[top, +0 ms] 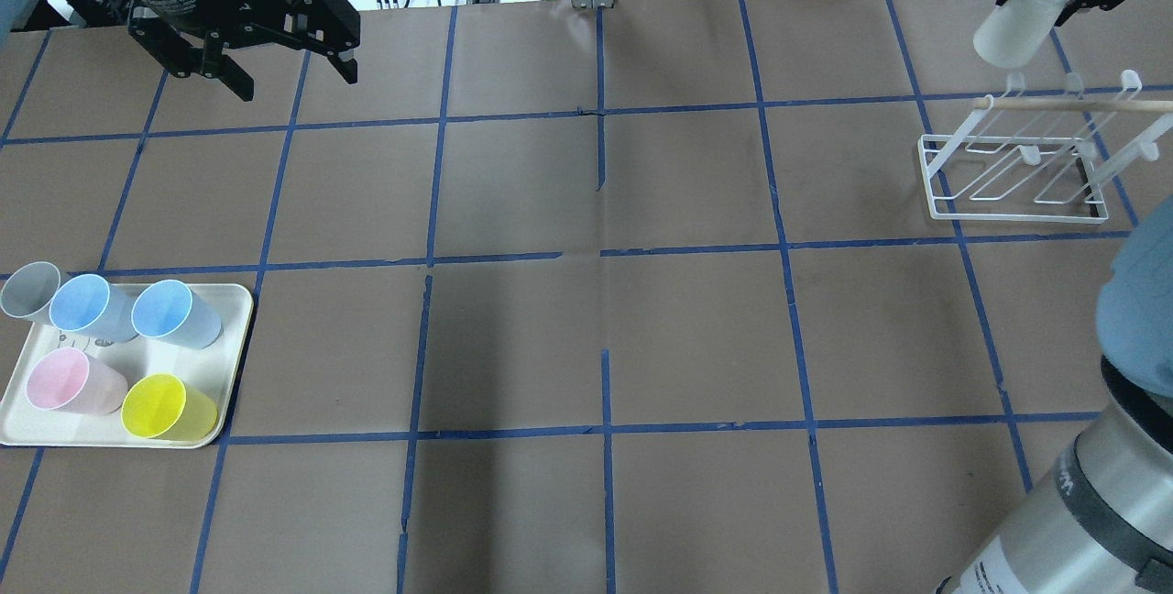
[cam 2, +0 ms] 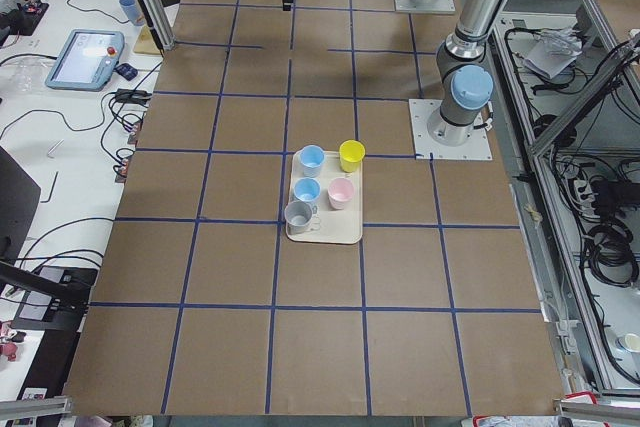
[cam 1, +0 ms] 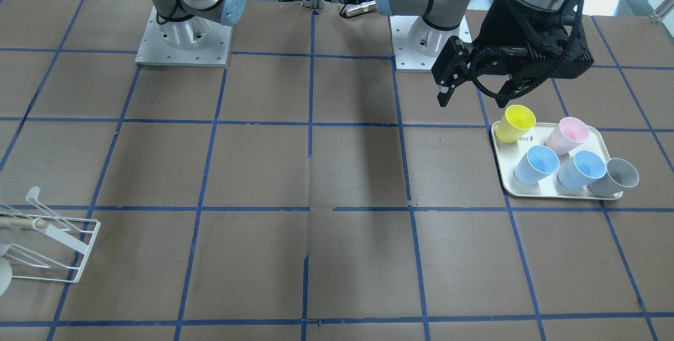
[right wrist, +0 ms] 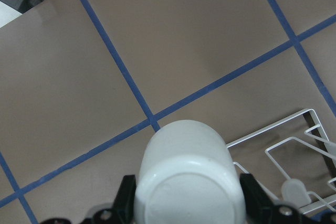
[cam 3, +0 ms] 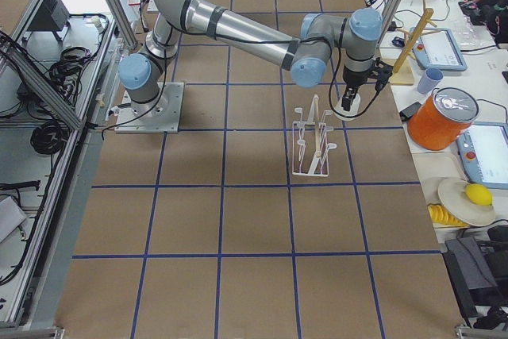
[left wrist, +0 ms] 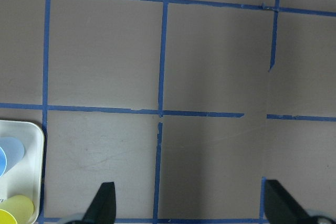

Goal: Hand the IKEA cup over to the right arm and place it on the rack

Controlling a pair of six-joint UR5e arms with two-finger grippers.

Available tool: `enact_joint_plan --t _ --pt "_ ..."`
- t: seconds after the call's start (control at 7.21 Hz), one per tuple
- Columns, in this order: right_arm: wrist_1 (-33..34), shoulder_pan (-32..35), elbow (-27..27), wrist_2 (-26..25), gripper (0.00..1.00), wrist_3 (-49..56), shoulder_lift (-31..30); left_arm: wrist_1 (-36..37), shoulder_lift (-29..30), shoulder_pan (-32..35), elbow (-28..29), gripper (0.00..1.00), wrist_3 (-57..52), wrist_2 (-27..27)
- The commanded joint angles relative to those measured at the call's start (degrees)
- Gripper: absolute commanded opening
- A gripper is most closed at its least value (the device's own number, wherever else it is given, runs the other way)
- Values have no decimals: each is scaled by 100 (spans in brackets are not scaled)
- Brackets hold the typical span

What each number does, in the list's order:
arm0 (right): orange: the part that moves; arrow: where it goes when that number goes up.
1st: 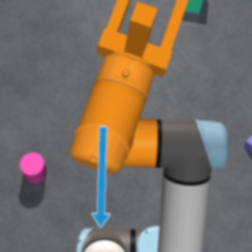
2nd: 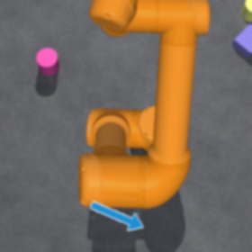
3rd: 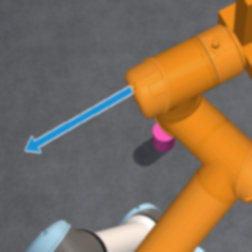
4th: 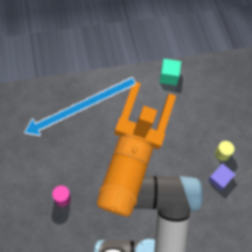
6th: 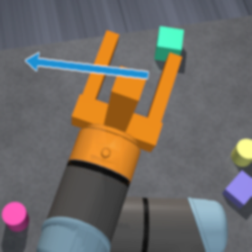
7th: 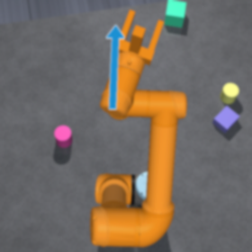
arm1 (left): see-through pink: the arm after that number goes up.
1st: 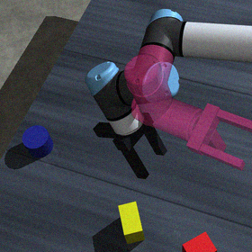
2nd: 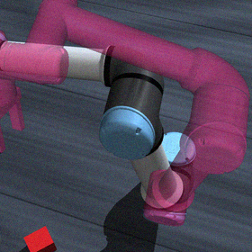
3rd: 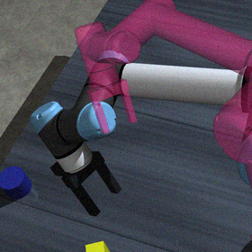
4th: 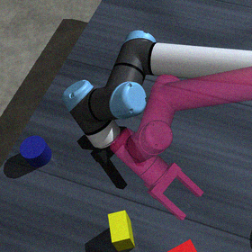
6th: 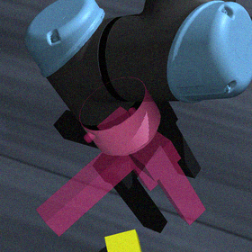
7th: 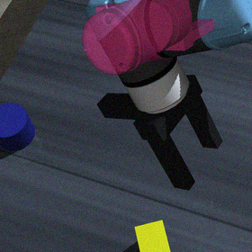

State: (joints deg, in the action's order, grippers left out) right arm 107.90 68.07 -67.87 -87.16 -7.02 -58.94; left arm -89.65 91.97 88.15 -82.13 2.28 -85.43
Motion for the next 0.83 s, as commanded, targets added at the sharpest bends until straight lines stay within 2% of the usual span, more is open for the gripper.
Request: enact_joint_plan --t 0.0,0.42,0.69 --pt "-94 5 -51 -46 0 -2 23 0 -3 0 -5 100 0 0" --pt "-112 5 -393 -108 0 7 -12 0 -21 0 -22 100 0 0" --pt "-103 5 -350 -108 0 7 -12 9 5 0 21 100 0 0"
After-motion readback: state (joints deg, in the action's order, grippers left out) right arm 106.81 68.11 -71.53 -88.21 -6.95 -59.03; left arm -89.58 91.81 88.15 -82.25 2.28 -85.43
